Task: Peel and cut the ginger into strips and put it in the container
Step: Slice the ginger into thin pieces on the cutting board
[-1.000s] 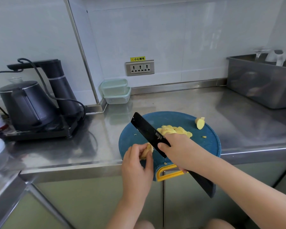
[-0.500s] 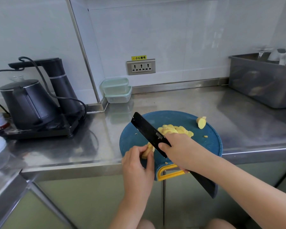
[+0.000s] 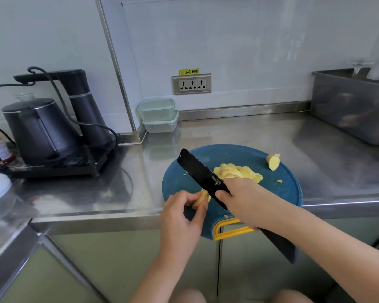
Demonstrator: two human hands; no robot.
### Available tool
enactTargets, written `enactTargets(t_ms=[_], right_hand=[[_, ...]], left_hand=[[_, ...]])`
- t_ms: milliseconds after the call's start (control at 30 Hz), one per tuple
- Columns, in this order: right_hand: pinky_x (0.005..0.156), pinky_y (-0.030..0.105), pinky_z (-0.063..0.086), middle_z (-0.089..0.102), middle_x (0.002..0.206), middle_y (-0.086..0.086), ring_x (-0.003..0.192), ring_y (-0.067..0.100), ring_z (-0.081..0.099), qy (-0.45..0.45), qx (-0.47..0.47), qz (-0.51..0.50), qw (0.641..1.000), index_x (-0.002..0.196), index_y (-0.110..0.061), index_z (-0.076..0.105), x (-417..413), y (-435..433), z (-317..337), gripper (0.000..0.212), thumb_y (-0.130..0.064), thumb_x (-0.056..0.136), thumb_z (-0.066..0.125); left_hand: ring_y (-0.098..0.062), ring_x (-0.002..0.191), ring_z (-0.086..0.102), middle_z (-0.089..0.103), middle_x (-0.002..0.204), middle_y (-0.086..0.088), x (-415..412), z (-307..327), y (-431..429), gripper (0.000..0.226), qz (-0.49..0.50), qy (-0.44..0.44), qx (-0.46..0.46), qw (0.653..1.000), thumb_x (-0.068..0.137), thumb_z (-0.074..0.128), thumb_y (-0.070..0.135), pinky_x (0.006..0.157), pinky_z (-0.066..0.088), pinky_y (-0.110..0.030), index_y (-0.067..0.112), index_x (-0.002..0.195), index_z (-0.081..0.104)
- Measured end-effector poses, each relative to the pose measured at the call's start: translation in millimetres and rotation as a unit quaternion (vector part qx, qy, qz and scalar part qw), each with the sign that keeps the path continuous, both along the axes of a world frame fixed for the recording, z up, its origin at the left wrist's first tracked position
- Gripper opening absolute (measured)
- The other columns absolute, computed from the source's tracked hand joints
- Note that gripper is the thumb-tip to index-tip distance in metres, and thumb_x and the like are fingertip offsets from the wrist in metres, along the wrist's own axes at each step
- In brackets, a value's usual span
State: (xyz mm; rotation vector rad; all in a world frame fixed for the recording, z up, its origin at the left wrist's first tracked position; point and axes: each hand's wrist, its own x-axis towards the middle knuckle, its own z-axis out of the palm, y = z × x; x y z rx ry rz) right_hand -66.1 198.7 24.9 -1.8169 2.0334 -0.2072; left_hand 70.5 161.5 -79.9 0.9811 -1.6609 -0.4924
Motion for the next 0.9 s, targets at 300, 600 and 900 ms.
enactTargets(t_ms=[300,600,900], right_hand=[[0.054,0.02,0.036,0.044,0.07,-0.001,0.073,0.02,0.051,0.042,-0.012,0.042,0.998,0.078,-0.014,0.044,2,-25,-1,0.028,-0.023,0.102,0.035],[0.055,0.022,0.036,0.046,0.071,0.0,0.075,0.021,0.051,-0.01,-0.025,0.007,1.0,0.087,-0.01,0.048,1,-5,-13,0.031,-0.03,0.103,0.029],[0.055,0.023,0.039,0.05,0.072,0.001,0.063,0.016,0.049,0.02,-0.002,0.017,1.0,0.075,-0.015,0.043,-5,10,-12,0.034,-0.03,0.103,0.031]], left_hand=[[-0.008,0.081,0.058,0.061,0.083,0.021,-1,-4,-4,0.025,0.01,0.001,-0.012,1.0,0.08,0.057,0.043,0.071,0.048,-0.03,0.019,0.079,0.061],[-0.01,0.079,0.058,0.063,0.08,0.016,-4,-3,-2,0.023,0.023,0.036,0.012,0.999,0.081,0.061,0.045,0.071,0.049,-0.037,0.023,0.08,0.064],[-0.011,0.082,0.056,0.062,0.084,0.012,-1,-2,-3,0.016,0.008,-0.03,-0.004,0.999,0.083,0.062,0.03,0.071,0.049,-0.036,0.017,0.09,0.065]])
